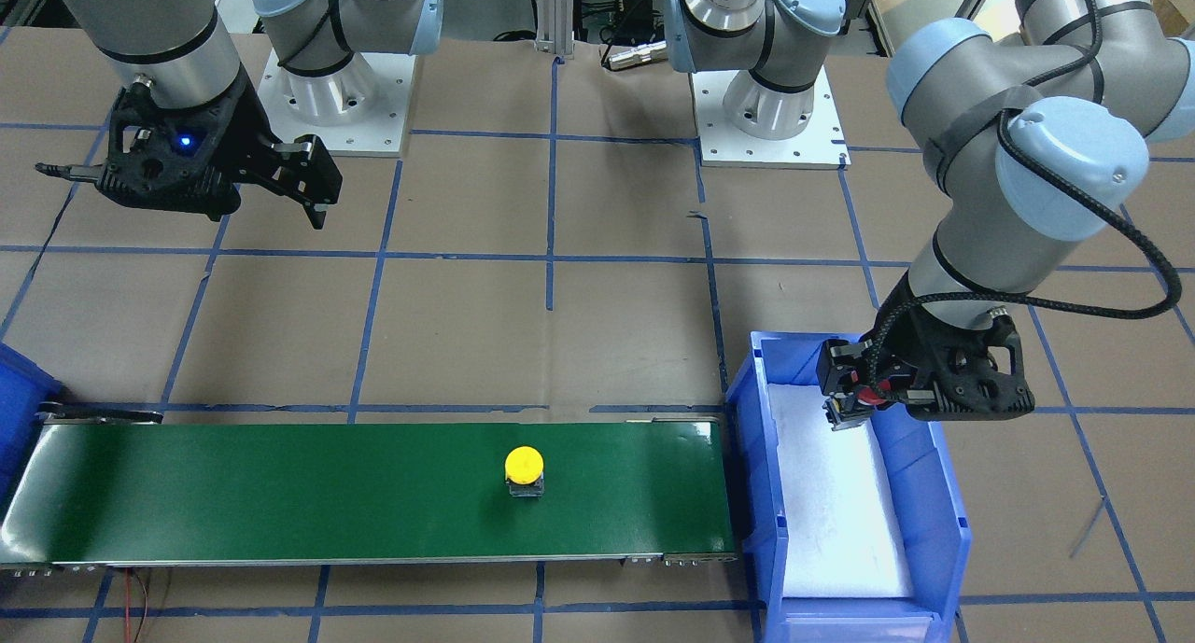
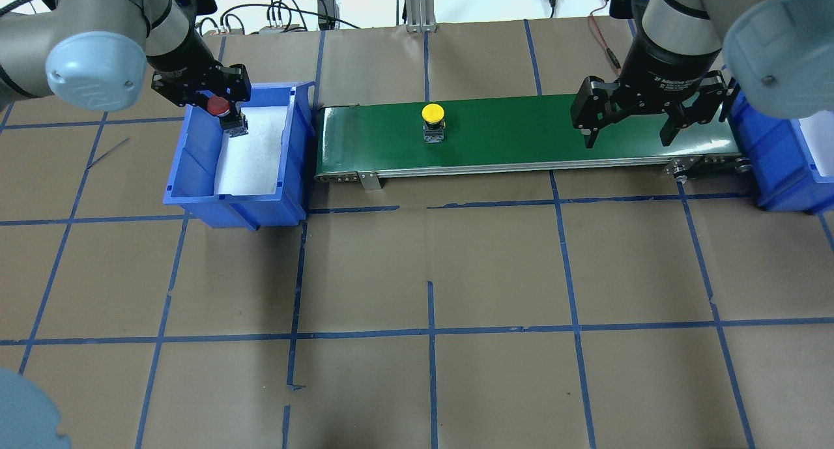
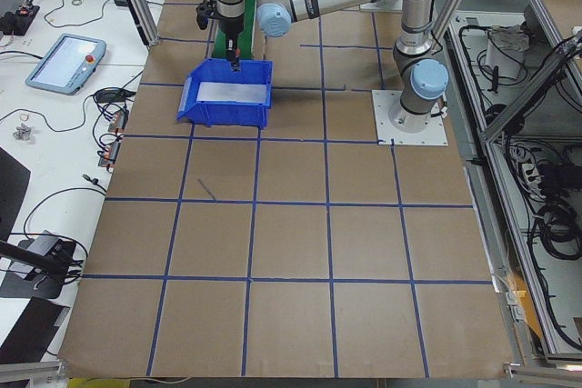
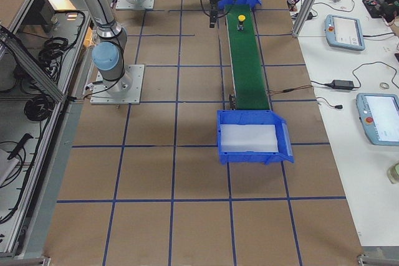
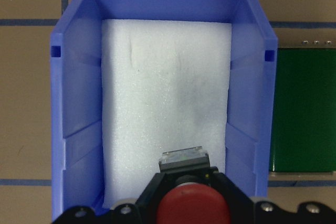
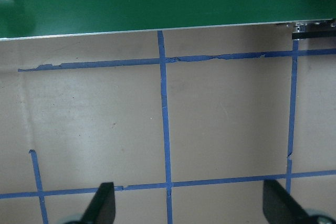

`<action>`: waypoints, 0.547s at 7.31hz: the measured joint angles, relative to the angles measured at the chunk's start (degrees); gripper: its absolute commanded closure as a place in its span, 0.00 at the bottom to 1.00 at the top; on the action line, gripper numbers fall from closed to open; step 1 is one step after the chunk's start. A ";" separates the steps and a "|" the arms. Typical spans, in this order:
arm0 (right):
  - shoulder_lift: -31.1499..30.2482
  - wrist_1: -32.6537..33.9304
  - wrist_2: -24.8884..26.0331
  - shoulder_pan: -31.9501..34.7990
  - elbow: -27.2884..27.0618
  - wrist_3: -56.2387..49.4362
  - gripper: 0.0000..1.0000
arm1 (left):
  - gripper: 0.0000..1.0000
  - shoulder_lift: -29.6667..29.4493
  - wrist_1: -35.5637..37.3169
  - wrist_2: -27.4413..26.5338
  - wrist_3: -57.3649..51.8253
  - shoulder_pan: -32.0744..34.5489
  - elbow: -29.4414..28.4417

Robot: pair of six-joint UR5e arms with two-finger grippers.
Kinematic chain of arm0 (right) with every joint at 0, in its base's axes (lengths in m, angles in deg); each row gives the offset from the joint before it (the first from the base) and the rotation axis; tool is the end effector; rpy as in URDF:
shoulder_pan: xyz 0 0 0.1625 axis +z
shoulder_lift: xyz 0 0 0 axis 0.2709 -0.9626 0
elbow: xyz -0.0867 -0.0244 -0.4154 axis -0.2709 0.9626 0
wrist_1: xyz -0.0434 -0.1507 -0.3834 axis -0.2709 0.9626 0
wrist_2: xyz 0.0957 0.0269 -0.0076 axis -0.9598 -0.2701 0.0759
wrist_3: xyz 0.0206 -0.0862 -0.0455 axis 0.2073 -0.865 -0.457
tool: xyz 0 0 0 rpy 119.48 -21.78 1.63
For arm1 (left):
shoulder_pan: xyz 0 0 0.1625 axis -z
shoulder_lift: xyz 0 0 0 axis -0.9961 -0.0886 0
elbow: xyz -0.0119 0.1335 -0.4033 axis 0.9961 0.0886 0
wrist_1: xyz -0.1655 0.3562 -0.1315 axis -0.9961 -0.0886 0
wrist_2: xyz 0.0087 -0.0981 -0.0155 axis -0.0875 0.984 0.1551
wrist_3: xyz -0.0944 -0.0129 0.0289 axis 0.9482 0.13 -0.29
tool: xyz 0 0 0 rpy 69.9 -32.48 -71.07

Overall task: Transport two buttons from left to right
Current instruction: 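Place the red button on the conveyor and open the left gripper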

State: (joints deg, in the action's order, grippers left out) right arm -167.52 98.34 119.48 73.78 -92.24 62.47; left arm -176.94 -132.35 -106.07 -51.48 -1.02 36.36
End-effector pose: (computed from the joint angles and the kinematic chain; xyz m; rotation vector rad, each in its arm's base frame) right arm 0.1252 -0.4908 0.4670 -0.0672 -3.1015 -0.0541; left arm -0.0703 -0.6129 0.3897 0.0304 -3.1296 0.1504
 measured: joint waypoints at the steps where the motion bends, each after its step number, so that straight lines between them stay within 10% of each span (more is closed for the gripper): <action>1: -0.09 0.00 -0.02 0.02 -0.15 0.00 0.00 | 0.76 -0.14 0.48 0.10 1.85 1.72 -0.08; 4: -0.30 0.00 -0.01 0.06 -0.47 0.00 0.00 | 0.76 -4.15 4.36 -0.42 9.29 10.38 -1.86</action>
State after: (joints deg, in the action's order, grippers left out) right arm -167.82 98.34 119.47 73.84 -92.71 62.47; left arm -181.09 -127.99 -106.49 -42.19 9.36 34.50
